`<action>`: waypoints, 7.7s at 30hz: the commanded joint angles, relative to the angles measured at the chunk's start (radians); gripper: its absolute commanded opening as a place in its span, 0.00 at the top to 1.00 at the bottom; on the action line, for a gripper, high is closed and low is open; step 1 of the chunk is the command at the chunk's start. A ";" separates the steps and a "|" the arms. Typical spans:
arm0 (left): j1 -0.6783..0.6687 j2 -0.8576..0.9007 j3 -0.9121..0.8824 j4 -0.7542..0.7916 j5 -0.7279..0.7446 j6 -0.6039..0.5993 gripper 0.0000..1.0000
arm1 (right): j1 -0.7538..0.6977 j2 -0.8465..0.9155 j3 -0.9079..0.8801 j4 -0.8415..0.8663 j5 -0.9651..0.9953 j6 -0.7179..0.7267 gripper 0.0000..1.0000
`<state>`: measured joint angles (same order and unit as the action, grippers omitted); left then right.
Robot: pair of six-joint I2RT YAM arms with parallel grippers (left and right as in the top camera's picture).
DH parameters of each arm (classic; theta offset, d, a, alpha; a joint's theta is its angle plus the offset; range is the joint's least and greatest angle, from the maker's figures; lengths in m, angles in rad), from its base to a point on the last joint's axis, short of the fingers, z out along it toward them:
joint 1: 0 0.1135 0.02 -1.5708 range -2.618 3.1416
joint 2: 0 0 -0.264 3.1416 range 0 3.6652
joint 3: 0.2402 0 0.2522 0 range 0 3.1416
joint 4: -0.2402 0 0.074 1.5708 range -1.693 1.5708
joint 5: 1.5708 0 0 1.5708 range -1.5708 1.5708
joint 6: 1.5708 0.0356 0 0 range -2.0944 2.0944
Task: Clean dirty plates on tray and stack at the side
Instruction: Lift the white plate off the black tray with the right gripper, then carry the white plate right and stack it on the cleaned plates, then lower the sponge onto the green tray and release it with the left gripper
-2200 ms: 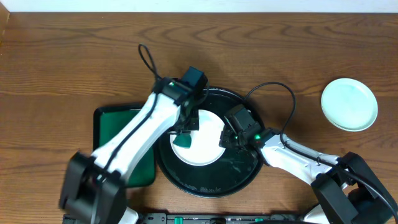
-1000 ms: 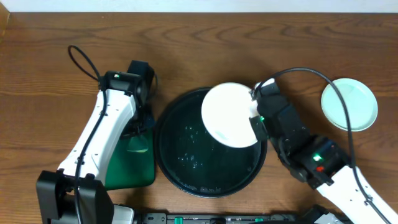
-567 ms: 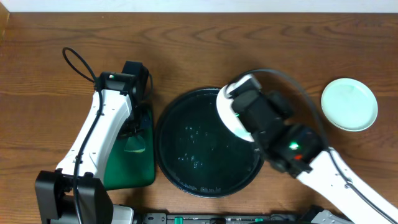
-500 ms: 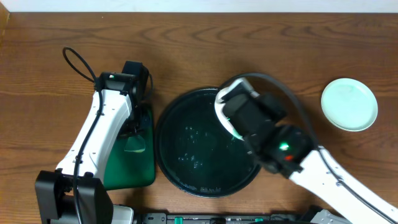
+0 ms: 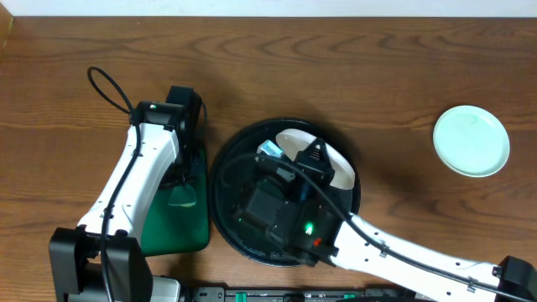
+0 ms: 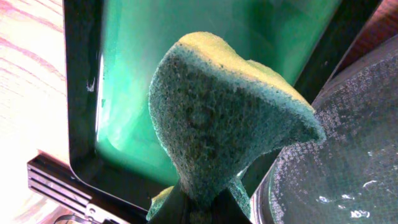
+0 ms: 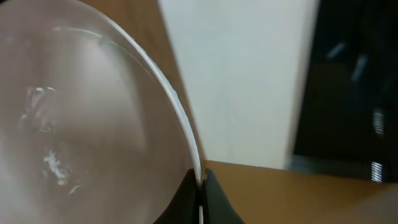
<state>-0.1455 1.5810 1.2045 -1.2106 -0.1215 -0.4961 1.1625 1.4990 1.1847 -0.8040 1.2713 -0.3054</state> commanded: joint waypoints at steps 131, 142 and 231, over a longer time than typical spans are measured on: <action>0.005 -0.006 -0.006 0.016 -0.018 0.013 0.93 | -1.780 0.338 0.063 0.042 -1.397 0.892 0.01; 0.005 -0.006 -0.006 0.010 0.013 -0.011 0.93 | -1.688 0.115 0.260 -0.295 -1.396 0.824 0.01; 0.087 -1.173 0.100 -0.299 0.026 0.212 0.18 | -0.996 -0.806 0.275 -0.422 -1.298 0.097 0.01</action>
<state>-0.0547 0.4091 1.2461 -1.4670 -0.0433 -0.3080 0.1528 0.7609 1.4528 -1.2037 -0.0322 -0.1665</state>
